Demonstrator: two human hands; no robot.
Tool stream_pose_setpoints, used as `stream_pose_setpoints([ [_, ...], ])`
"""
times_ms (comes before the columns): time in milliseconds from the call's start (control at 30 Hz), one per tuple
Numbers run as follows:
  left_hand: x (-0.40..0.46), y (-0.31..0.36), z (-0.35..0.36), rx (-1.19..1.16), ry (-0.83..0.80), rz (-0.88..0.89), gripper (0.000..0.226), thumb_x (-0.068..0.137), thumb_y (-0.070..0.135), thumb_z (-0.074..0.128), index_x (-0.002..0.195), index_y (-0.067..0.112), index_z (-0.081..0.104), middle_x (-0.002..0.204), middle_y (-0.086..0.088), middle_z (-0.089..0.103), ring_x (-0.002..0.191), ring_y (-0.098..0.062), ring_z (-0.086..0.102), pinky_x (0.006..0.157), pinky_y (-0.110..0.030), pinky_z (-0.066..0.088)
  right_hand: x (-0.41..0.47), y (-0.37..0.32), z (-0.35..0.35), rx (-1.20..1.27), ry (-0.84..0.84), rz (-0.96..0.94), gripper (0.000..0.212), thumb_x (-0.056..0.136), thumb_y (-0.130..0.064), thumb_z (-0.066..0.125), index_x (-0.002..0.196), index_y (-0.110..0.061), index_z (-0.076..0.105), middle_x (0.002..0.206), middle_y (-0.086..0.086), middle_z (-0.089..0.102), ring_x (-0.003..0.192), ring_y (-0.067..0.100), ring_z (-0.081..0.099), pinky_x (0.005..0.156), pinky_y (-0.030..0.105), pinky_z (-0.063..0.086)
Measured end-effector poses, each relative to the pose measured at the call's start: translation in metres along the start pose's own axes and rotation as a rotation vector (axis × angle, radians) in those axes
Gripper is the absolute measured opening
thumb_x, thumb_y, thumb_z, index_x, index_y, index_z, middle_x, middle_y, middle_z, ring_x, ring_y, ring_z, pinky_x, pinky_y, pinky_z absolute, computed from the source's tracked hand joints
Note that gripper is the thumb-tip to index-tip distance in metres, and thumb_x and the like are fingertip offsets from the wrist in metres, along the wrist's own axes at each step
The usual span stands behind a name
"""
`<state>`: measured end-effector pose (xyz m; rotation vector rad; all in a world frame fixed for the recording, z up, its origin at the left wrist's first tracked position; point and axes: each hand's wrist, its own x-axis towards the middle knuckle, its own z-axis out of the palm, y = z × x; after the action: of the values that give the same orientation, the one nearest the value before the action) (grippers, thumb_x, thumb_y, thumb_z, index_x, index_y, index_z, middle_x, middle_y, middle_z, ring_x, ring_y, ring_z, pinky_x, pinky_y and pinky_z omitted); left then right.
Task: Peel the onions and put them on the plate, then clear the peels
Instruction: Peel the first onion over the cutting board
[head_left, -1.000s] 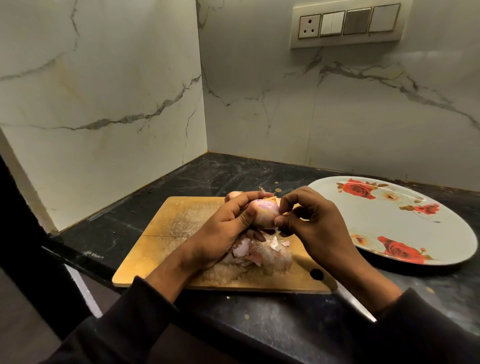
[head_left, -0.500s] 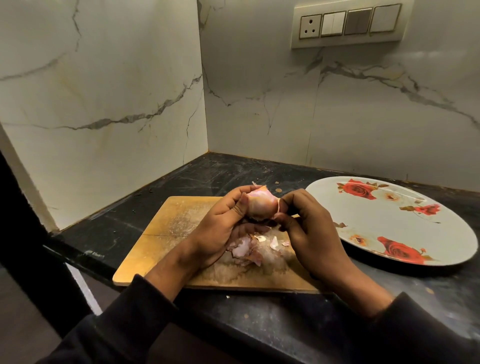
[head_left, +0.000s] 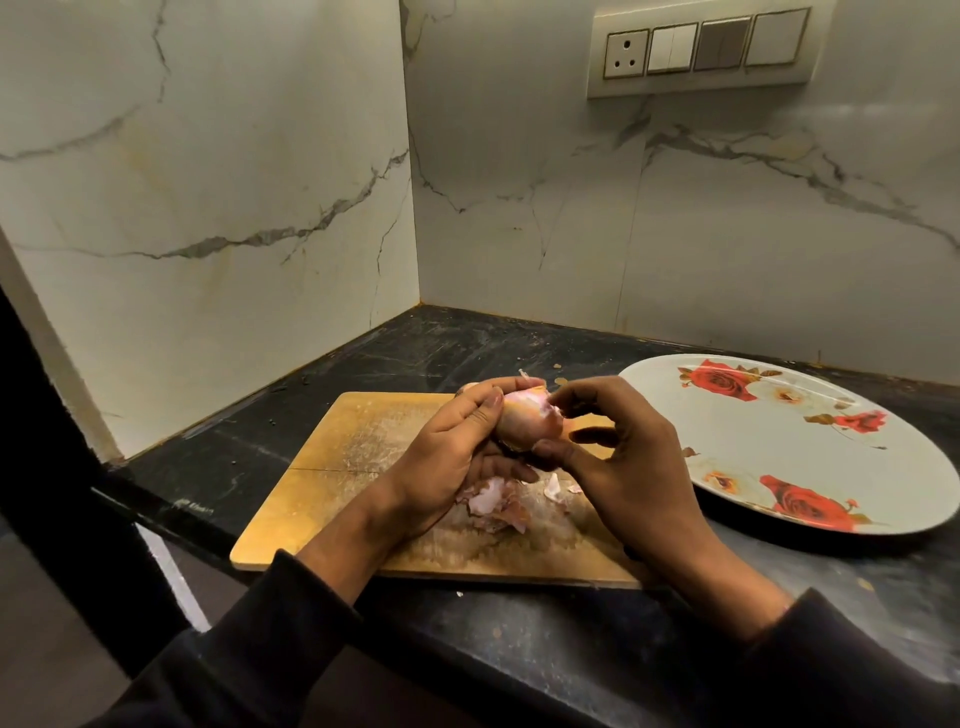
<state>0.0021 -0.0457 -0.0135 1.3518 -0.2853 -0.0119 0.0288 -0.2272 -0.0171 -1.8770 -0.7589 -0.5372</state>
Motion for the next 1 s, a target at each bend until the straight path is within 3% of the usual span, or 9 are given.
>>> stream_pose_setpoints([
  [167,0.0004,-0.0019,-0.0010,0.037,-0.004,-0.009,0.041,0.101,0.029,0.038,0.133,0.013,0.057,0.120,-0.024,0.064,0.087,-0.036,0.071,0.070,-0.034,0.062,0.0017,0.0006,-0.0016,-0.022,-0.022,-0.016,0.042,0.072,-0.004,0.087,0.097,-0.025,0.062,0.098,-0.011,0.062,0.094,0.008,0.064,0.074,0.028,0.060],
  [333,0.0011,-0.0016,0.0002,0.064,-0.001,0.001,0.043,0.098,0.033,0.040,0.133,0.014,0.057,0.111,-0.024,0.069,0.087,-0.040,0.071,0.069,-0.034,0.062,0.0048,-0.0007,-0.0030,-0.023,-0.043,-0.053,0.037,0.072,-0.005,0.087,0.093,-0.026,0.065,0.097,-0.009,0.063,0.090,0.007,0.063,0.073,0.024,0.058],
  [533,0.0020,-0.0049,-0.0004,0.120,0.013,0.031,0.041,0.102,0.031,0.038,0.133,0.012,0.056,0.113,-0.022,0.068,0.087,-0.039,0.071,0.071,-0.036,0.063,0.0064,0.0006,-0.0044,-0.116,-0.014,-0.113,0.035,0.068,-0.004,0.089,0.087,-0.022,0.065,0.087,-0.019,0.058,0.083,0.003,0.062,0.072,0.016,0.055],
  [667,0.0022,-0.0047,-0.0005,0.114,0.038,0.052,0.043,0.099,0.033,0.040,0.133,0.012,0.056,0.121,-0.020,0.062,0.089,-0.035,0.072,0.074,-0.038,0.062,0.0080,0.0005,-0.0032,-0.154,-0.002,-0.138,0.033,0.068,-0.005,0.090,0.091,-0.015,0.068,0.089,-0.013,0.059,0.082,0.001,0.061,0.073,0.018,0.055],
  [867,0.0026,-0.0047,0.0011,0.102,0.040,0.044,0.041,0.098,0.034,0.040,0.129,0.014,0.058,0.115,-0.015,0.067,0.086,-0.032,0.072,0.074,-0.037,0.062,0.0046,0.0019,0.0007,-0.178,0.039,-0.143,0.029,0.070,-0.005,0.089,0.089,-0.015,0.068,0.090,-0.011,0.062,0.081,-0.003,0.060,0.072,0.017,0.055],
  [1000,0.0029,-0.0044,0.0004,0.089,0.060,0.037,0.041,0.097,0.034,0.041,0.130,0.016,0.057,0.117,-0.017,0.066,0.088,-0.035,0.072,0.074,-0.036,0.063,0.0023,0.0015,0.0023,-0.182,0.116,-0.158,0.019,0.072,-0.008,0.088,0.084,-0.010,0.074,0.091,-0.001,0.068,0.077,0.009,0.065,0.070,0.018,0.056],
])
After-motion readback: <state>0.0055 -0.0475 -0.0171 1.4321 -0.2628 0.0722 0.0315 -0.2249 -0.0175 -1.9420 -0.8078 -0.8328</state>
